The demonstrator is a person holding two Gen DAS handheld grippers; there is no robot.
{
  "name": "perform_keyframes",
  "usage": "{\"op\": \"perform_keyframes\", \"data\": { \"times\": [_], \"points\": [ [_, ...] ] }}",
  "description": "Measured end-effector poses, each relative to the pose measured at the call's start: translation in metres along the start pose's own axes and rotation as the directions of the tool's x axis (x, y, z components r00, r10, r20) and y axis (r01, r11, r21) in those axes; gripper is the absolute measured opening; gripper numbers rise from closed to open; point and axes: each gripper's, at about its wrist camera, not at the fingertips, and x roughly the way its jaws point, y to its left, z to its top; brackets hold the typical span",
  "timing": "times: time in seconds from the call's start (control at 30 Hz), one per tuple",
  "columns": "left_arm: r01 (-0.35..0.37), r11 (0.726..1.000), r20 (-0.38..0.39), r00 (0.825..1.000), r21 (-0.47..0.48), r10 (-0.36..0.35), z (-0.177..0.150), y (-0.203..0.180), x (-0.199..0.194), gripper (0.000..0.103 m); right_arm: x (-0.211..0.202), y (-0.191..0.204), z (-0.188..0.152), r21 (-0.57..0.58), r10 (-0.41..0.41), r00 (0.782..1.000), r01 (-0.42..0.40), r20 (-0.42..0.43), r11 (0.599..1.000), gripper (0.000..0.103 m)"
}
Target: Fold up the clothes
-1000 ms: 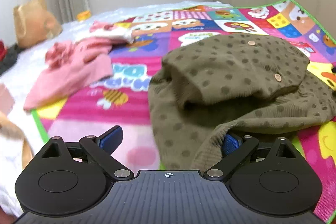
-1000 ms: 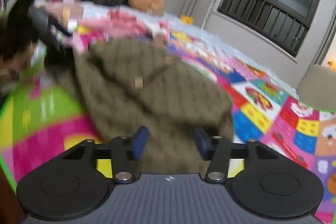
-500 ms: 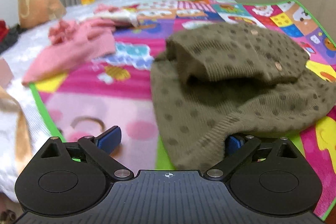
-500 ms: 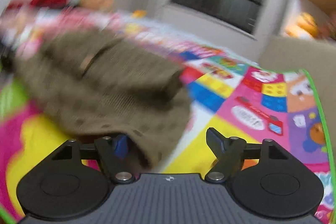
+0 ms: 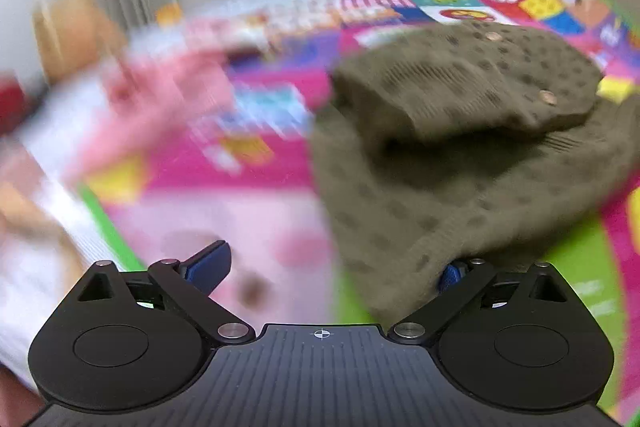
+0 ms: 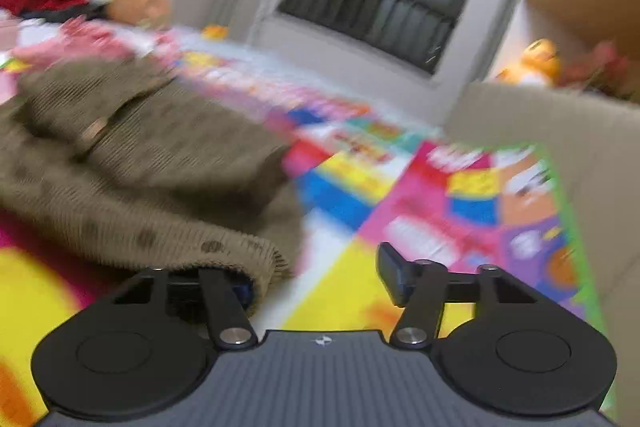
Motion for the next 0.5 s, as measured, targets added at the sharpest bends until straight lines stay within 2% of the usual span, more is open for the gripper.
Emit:
{"op": "perform_keyframes", "data": {
  "times": [0.07, 0.17, 0.23, 0.3, 0.4, 0.5],
  "points": [
    [-0.056, 0.997, 0.061, 0.997, 0.058, 0.053, 0.016, 0.010, -0.017, 0.101, -0.006, -0.017, 0.014, 0.009, -0.015, 0.999, 0.015, 0.039, 1.000, 0.057],
    [-0.063, 0.997, 0.151, 0.987, 0.054, 0.054, 0.036, 0.022, -0.048, 0.101, -0.015, -0.042, 0.035, 0.024, -0.038, 0.995, 0.036, 0.096, 0.999, 0.058],
    [-0.069, 0.996, 0.176, 0.983, 0.063, 0.057, 0.038, 0.022, -0.059, 0.101, -0.018, -0.045, 0.036, 0.013, -0.037, 0.995, 0.036, 0.096, 0.999, 0.058],
    [-0.048, 0.997, 0.164, 0.986, 0.064, 0.037, 0.030, 0.018, -0.061, 0.101, -0.018, -0.044, 0.027, 0.012, -0.029, 0.997, 0.028, 0.069, 1.000, 0.058],
    [-0.005, 0.995, 0.090, 0.996, 0.098, -0.004, 0.007, 0.009, -0.048, 0.102, -0.017, -0.041, 0.006, 0.000, -0.021, 1.000, 0.021, 0.010, 1.000, 0.064],
    [0.013, 0.993, 0.014, 1.000, 0.114, -0.014, -0.014, 0.002, -0.031, 0.102, -0.015, -0.037, -0.014, -0.015, -0.008, 0.999, 0.007, -0.052, 1.000, 0.071]
  ]
}}
